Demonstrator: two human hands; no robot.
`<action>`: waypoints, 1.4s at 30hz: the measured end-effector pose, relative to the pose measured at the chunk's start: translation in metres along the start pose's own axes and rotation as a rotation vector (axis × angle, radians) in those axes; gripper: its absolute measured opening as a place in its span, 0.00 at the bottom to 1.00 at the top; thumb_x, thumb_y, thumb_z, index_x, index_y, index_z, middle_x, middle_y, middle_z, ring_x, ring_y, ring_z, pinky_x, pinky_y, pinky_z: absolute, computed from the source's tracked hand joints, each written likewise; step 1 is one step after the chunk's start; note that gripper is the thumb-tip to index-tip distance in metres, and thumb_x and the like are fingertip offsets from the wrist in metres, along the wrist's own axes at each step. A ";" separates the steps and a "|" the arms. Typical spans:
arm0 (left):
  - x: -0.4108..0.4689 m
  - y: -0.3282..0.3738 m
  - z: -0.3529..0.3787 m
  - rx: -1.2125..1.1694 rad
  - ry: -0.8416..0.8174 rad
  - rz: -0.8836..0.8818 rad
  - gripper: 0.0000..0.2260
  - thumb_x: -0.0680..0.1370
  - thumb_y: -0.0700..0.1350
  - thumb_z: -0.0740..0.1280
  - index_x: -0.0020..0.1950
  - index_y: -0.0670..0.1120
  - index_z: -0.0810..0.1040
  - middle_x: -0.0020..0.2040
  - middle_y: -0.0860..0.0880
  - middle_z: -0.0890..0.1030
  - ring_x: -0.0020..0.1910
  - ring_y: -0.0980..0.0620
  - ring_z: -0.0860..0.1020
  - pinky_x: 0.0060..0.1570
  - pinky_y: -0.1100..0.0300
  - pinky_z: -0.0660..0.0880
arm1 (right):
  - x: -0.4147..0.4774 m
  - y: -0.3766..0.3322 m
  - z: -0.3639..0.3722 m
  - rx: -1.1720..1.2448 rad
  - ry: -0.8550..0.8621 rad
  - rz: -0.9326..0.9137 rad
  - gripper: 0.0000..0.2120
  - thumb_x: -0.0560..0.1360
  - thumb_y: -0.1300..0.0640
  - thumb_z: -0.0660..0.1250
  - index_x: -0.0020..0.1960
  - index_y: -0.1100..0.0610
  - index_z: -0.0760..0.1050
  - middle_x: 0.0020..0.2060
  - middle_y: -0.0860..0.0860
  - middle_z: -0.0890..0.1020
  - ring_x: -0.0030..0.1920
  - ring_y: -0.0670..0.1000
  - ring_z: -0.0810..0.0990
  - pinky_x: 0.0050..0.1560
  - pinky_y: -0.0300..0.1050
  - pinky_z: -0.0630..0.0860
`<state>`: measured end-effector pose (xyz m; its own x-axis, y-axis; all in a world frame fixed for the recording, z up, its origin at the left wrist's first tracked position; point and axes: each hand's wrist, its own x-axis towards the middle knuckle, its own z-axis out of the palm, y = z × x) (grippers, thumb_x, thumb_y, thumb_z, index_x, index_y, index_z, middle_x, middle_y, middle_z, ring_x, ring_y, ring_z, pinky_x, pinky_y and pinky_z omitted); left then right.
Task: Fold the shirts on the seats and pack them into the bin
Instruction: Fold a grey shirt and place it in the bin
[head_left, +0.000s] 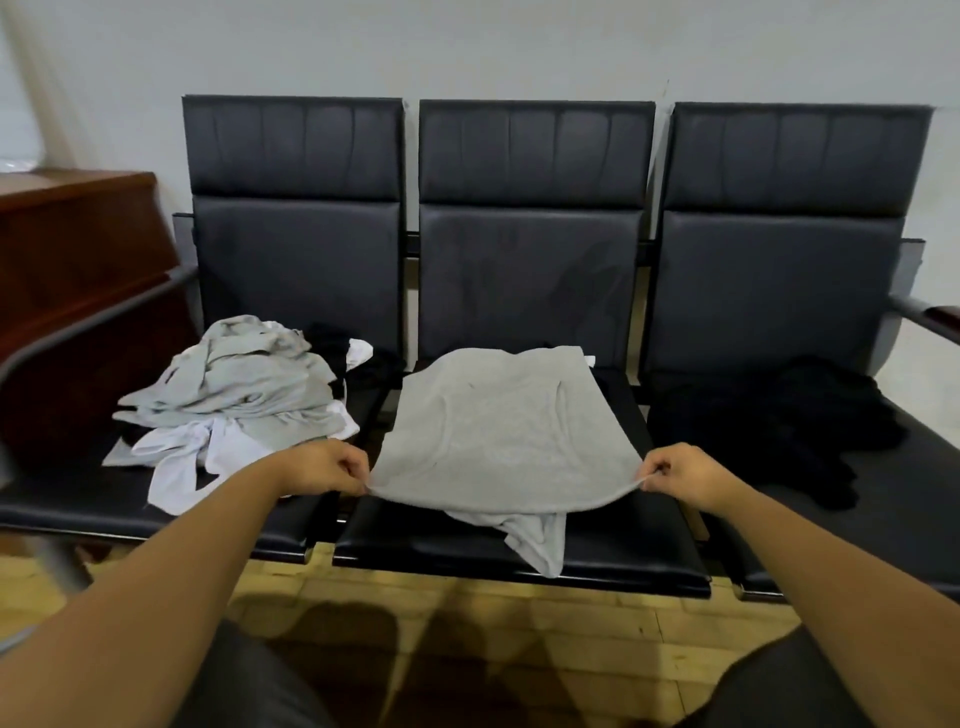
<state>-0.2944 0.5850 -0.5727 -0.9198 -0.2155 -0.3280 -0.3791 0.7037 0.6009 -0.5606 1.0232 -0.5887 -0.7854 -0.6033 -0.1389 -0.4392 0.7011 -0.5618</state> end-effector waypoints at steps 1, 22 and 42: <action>0.000 0.000 0.001 0.061 -0.022 -0.002 0.03 0.73 0.45 0.76 0.41 0.54 0.85 0.46 0.49 0.84 0.44 0.56 0.79 0.52 0.63 0.74 | -0.001 0.000 0.002 -0.091 -0.061 -0.004 0.04 0.75 0.62 0.74 0.43 0.54 0.84 0.43 0.47 0.85 0.46 0.46 0.82 0.45 0.34 0.74; 0.155 0.046 -0.026 -0.313 0.516 -0.148 0.11 0.79 0.55 0.69 0.46 0.48 0.80 0.49 0.46 0.83 0.53 0.47 0.80 0.61 0.48 0.76 | 0.161 -0.065 -0.010 0.320 0.299 0.201 0.12 0.74 0.57 0.74 0.42 0.66 0.77 0.37 0.59 0.77 0.40 0.56 0.76 0.42 0.52 0.74; 0.306 -0.013 -0.007 -0.327 0.715 -0.485 0.18 0.76 0.46 0.74 0.55 0.32 0.80 0.53 0.34 0.82 0.53 0.35 0.81 0.52 0.47 0.78 | 0.303 -0.012 0.020 0.586 0.429 0.294 0.06 0.74 0.62 0.75 0.47 0.61 0.79 0.43 0.52 0.81 0.44 0.49 0.79 0.44 0.42 0.79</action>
<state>-0.5716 0.5054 -0.6762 -0.4553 -0.8801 -0.1348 -0.6488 0.2242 0.7272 -0.7846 0.8248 -0.6401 -0.9861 -0.1403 -0.0886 0.0213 0.4227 -0.9060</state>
